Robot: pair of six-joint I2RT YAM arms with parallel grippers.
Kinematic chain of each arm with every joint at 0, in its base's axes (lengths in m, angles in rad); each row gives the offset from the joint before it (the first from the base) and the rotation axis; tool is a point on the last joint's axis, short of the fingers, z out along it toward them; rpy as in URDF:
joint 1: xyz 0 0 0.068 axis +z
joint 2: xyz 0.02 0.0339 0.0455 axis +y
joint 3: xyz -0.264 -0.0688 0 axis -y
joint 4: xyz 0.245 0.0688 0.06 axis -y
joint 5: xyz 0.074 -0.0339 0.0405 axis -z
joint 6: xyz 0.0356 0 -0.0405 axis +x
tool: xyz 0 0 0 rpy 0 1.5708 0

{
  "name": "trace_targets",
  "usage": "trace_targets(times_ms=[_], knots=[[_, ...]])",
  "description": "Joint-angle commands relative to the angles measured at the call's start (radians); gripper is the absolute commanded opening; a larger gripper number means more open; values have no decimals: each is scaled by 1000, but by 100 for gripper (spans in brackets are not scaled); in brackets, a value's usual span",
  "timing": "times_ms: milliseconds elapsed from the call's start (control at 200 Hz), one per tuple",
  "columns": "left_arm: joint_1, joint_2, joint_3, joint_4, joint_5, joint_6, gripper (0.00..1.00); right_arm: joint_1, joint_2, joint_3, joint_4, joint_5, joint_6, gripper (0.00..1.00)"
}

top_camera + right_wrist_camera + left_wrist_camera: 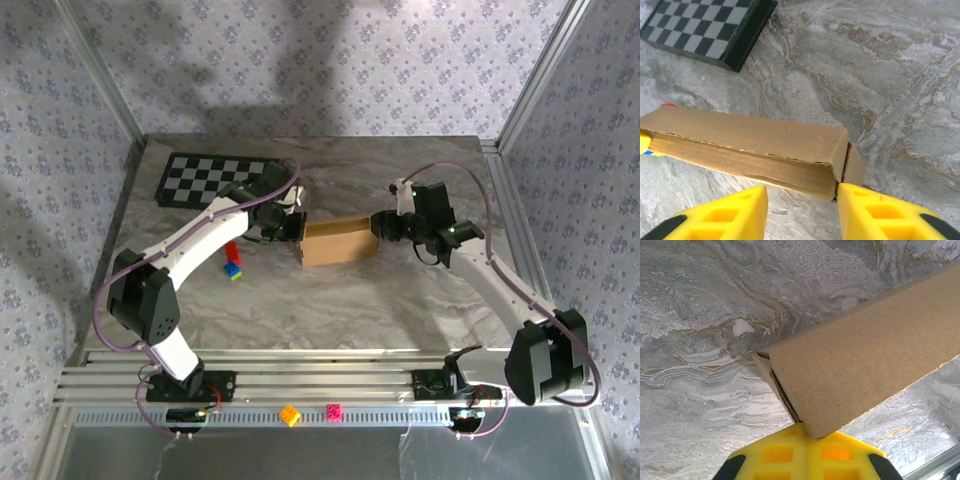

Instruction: Fold the paper box

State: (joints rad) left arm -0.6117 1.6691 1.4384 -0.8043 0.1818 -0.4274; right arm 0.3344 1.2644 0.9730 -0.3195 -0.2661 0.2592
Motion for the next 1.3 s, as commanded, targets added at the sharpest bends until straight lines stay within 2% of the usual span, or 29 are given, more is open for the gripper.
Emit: trace_targets(times_ms=[0, 145, 255, 310, 380, 505, 665, 880, 1164, 1294], knots=[[-7, 32, 20, -47, -52, 30, 0, -48, -27, 33, -17, -6, 241, 47], [-10, 30, 23, -52, -58, 33, 0, -98, 29, 77, -87, 10, 663, 53], [-10, 32, 27, -54, -59, 35, 0, -121, 107, 94, -123, -158, 948, 57], [-12, 33, 27, -54, -58, 35, 0, -101, 102, 79, -75, -163, 1033, 59], [-14, 34, 27, -53, -58, 34, 0, -66, 85, 58, -16, -122, 1131, 68], [-15, 34, 27, -53, -57, 33, 0, -34, 108, 20, 31, -159, 1269, 69], [-15, 35, 29, -54, -57, 32, 0, -17, 98, -16, 40, -124, 1294, 69], [-17, 35, 30, -54, -57, 33, 0, -57, 129, -75, 141, -147, 1300, 67], [-17, 29, 36, -58, -56, 28, 0, -64, 158, -83, 175, -154, 1296, 47], [-16, -1, 34, -52, -52, 11, 28, -63, 159, -92, 166, -148, 1292, 45]])
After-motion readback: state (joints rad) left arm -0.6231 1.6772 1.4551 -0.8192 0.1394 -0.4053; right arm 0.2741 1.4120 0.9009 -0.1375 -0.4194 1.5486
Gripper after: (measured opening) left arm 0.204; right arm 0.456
